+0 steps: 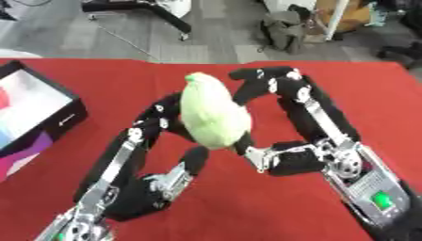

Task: Pick up the objects with one hand, pass them to the other hand, and then place them into the box on the other side of the table.

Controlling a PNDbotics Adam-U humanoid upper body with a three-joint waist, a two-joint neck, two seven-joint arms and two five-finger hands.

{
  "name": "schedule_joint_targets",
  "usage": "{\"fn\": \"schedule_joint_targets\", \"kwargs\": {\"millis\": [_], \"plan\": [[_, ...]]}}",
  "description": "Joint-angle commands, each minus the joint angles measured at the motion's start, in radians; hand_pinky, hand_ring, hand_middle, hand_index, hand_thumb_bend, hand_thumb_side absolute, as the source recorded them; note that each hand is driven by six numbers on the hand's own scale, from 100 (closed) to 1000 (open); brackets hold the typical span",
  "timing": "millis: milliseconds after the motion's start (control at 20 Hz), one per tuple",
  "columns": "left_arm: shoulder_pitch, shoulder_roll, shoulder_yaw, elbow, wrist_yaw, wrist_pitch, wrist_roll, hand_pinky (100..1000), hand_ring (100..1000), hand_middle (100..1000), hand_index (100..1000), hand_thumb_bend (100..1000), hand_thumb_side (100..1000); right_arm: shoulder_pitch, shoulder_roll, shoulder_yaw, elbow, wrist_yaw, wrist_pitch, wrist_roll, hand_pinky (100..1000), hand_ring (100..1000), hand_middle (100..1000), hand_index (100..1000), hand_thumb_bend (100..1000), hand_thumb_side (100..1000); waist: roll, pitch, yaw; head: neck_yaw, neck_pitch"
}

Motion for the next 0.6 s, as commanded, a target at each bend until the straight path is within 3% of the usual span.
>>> {"fn": "schedule_joint_targets", "kwargs": {"millis": [50,250,600], "plan": [[0.004,0.017,0.014,-0.017,-0.054,0.008,0.003,1000,969,952,650,413,566,-0.014,-0.018,-0.005,-0.021,-0.021,0.002,0.015,826,548,247,344,100,100,0.001,-0.015,0.001,-0.004,0.004],[0.023,0.012,0.011,-0.017,-0.042,0.023,0.041,1000,964,950,647,394,612,-0.014,-0.017,-0.008,-0.021,-0.024,0.001,0.017,825,549,247,344,100,100,0.000,-0.014,0.001,-0.005,0.006],[0.044,-0.002,-0.006,-0.017,0.080,0.023,0.092,1000,956,954,644,392,724,-0.019,-0.022,-0.013,-0.021,-0.012,-0.014,0.011,813,551,249,345,100,100,-0.002,-0.014,-0.002,-0.005,0.002]]}}
